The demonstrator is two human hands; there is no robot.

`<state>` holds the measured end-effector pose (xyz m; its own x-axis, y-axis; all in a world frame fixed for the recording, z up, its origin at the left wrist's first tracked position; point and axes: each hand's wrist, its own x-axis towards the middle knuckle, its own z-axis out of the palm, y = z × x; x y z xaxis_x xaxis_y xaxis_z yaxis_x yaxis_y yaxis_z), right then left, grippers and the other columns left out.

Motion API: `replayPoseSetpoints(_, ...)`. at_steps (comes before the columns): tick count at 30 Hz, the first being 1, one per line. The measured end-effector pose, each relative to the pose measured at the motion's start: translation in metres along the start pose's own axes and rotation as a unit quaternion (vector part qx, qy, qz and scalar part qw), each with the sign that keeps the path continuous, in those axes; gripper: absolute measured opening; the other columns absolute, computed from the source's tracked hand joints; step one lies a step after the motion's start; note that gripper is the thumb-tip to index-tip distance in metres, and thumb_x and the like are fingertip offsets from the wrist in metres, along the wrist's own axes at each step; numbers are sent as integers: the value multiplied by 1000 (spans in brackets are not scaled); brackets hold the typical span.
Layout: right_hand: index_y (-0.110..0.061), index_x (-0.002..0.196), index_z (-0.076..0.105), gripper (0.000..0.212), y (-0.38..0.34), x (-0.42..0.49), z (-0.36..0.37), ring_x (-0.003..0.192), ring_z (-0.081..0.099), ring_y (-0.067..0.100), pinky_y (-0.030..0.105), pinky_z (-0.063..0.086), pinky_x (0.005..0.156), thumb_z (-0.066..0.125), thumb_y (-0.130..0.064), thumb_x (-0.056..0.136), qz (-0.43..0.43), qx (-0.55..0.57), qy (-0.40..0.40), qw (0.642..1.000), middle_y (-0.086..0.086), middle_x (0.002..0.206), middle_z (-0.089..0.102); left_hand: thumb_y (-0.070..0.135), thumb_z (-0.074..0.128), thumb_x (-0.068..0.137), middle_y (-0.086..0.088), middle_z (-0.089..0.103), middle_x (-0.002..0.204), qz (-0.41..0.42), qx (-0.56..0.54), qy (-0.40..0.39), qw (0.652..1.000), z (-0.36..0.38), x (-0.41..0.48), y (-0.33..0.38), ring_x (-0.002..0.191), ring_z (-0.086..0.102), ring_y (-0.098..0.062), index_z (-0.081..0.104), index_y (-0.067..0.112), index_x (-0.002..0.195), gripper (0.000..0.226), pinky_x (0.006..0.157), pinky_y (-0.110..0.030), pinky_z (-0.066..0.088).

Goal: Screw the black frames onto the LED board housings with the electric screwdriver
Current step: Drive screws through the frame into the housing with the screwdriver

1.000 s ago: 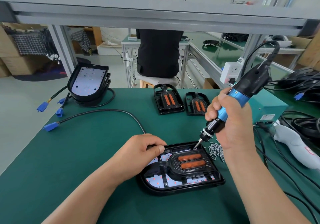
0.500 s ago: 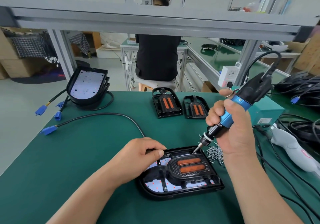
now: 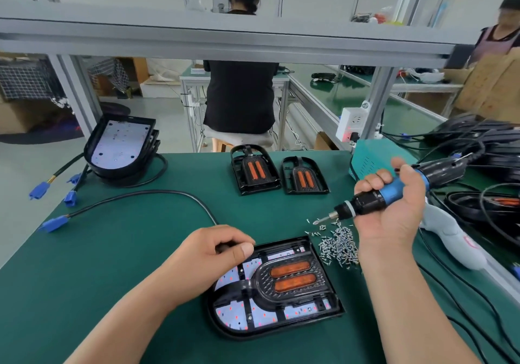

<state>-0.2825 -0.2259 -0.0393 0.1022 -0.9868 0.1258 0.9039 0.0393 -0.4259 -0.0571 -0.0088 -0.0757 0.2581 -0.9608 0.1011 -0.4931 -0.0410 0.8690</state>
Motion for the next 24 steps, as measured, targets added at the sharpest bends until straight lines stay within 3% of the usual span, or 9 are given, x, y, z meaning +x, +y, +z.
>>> replayPoseSetpoints(6, -17, 107, 61, 13, -5, 6, -8, 62, 49, 12, 26, 46, 61, 67, -21, 96, -14, 15, 56, 998, -3, 76, 53, 66, 63, 88, 11, 77, 104, 10, 8, 20, 1000, 1, 8, 8, 99, 72, -12, 79, 40, 104, 35, 93, -37, 57)
replayPoseSetpoints(11, -17, 97, 63, 10, -10, 10, -13, 62, 49, 13, 26, 45, 62, 71, -20, 92, -28, 23, 77, 996, -3, 77, 53, 52, 62, 102, 14, 71, 81, -2, 75, -28, 997, 1, 31, 24, 69, 59, -1, 76, 34, 96, 24, 72, -25, 50)
replayPoseSetpoints(15, -18, 94, 65, 6, -11, 11, -15, 62, 49, 13, 26, 46, 62, 70, -20, 93, -33, 23, 81, 996, -3, 76, 53, 36, 72, 98, 24, 75, 94, 9, 147, -91, 985, 8, 70, 44, 88, 67, 8, 80, 34, 99, 9, 83, -15, 49)
replayPoseSetpoints(20, -17, 98, 61, 10, -8, 13, -17, 62, 49, 13, 26, 44, 62, 70, -19, 93, -25, 16, 86, 996, -3, 76, 52, 26, 76, 96, 22, 69, 88, 62, 224, -171, 957, 35, 114, 54, 78, 59, 19, 81, 25, 114, 19, 69, 1, 37)
replayPoseSetpoints(24, -18, 100, 60, 11, -6, 13, -17, 62, 48, 13, 26, 45, 60, 70, -19, 94, -18, 9, 78, 997, -3, 76, 51, 24, 78, 94, 17, 69, 91, 74, 251, -207, 943, 53, 136, 54, 78, 58, 13, 80, 22, 119, 25, 75, -11, 43)
